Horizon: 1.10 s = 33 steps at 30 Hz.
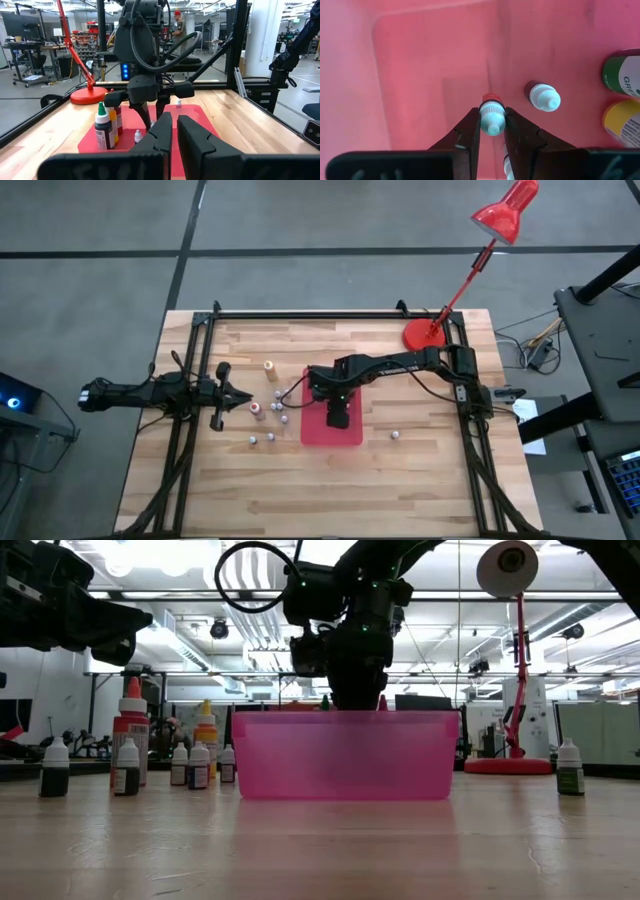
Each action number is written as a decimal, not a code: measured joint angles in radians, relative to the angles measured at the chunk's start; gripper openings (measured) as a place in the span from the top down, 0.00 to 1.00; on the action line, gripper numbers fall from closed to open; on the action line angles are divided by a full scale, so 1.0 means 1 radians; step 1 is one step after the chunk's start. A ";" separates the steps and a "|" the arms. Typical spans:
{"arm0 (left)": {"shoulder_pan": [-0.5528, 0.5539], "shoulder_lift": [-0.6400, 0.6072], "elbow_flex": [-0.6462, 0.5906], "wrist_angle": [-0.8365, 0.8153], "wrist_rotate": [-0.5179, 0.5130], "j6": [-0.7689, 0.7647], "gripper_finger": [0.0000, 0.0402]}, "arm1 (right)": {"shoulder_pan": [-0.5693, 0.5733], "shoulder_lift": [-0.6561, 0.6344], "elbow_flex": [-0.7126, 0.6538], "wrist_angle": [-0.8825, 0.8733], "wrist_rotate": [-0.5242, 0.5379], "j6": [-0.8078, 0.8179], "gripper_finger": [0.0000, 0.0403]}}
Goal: Pick & Place food coloring
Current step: Put the small food coloring bottle into the red bin
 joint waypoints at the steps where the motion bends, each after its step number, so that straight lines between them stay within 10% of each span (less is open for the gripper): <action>1: 0.000 0.000 0.000 0.000 0.000 0.000 0.99 | 0.002 0.000 0.000 0.000 0.000 0.001 0.84; 33: 0.000 0.000 0.000 0.000 0.000 0.000 0.99 | 0.007 -0.012 -0.003 0.001 -0.004 -0.085 0.84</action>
